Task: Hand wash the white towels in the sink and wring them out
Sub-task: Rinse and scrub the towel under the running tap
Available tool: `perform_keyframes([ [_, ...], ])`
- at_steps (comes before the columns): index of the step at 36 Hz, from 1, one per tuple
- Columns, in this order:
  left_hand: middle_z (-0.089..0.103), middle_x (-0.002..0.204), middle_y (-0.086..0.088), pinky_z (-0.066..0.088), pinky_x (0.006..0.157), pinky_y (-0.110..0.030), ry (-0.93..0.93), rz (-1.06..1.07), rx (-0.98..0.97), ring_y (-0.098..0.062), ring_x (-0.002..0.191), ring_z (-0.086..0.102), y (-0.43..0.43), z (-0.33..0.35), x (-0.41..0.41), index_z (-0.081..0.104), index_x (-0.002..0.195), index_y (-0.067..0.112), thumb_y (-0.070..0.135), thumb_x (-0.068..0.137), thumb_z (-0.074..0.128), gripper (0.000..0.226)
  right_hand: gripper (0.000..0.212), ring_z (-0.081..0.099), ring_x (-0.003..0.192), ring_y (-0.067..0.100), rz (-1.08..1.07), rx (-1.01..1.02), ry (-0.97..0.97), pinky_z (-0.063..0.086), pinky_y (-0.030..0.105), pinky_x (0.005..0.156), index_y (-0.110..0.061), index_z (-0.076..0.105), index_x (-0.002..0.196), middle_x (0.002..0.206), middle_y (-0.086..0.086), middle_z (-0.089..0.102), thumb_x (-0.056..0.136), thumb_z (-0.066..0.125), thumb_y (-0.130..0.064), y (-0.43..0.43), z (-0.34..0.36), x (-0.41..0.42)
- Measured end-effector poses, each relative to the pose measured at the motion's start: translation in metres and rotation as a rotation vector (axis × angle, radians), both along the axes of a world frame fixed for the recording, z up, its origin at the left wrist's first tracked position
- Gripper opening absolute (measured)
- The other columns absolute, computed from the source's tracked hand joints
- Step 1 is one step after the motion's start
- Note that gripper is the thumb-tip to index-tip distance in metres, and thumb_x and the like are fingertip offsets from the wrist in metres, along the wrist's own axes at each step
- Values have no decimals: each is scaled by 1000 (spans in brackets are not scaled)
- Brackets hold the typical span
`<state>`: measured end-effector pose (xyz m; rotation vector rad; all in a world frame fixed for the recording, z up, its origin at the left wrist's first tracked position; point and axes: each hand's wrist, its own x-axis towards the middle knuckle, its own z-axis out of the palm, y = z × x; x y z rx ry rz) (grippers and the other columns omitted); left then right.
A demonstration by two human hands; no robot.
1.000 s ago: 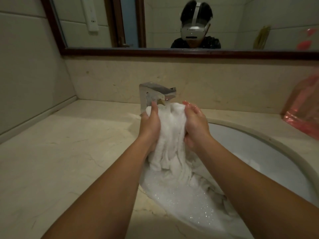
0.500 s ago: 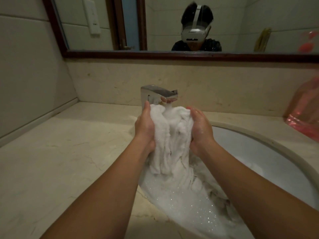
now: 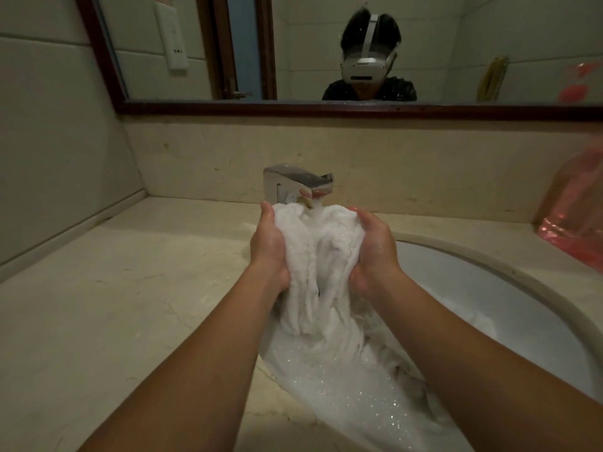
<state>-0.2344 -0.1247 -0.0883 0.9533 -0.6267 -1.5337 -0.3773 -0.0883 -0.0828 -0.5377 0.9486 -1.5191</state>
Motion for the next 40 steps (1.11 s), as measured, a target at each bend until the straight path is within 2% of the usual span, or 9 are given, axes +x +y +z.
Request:
perform_keyframes([
  [9,77,119,-19,57,101,-59,1,8,7,-41,106,76,3,2,-1,68,135,14,81,96,41,82,38,78,105,36,7,-13,-73,62,45,91,-7,74,126,114,18,80,103,60,-34,3,7,-2],
  [20,77,120,-17,58,100,-60,-25,14,11,-41,107,76,3,0,-2,67,137,15,83,93,44,84,42,76,110,38,5,-33,-78,57,52,105,-4,75,127,118,19,78,99,62,-33,-3,4,-4],
  [25,78,118,-17,59,100,-58,-30,30,7,-40,106,76,5,2,-2,68,134,14,79,97,42,79,48,76,110,39,-10,-26,-57,54,57,109,-7,75,128,120,19,78,90,69,-36,-9,-2,-5],
  [35,78,116,-17,59,98,-60,-57,60,26,-40,104,76,10,6,-4,68,133,15,78,97,42,77,50,77,107,39,-13,-5,-32,56,57,105,-8,76,126,117,18,79,85,72,-37,-10,-4,-4],
  [40,78,118,-17,58,97,-63,-66,52,29,-42,105,76,12,6,-4,67,135,17,85,86,49,86,60,77,109,37,-55,-11,28,57,59,104,-12,73,130,121,16,78,77,75,-41,-14,-5,-2],
])
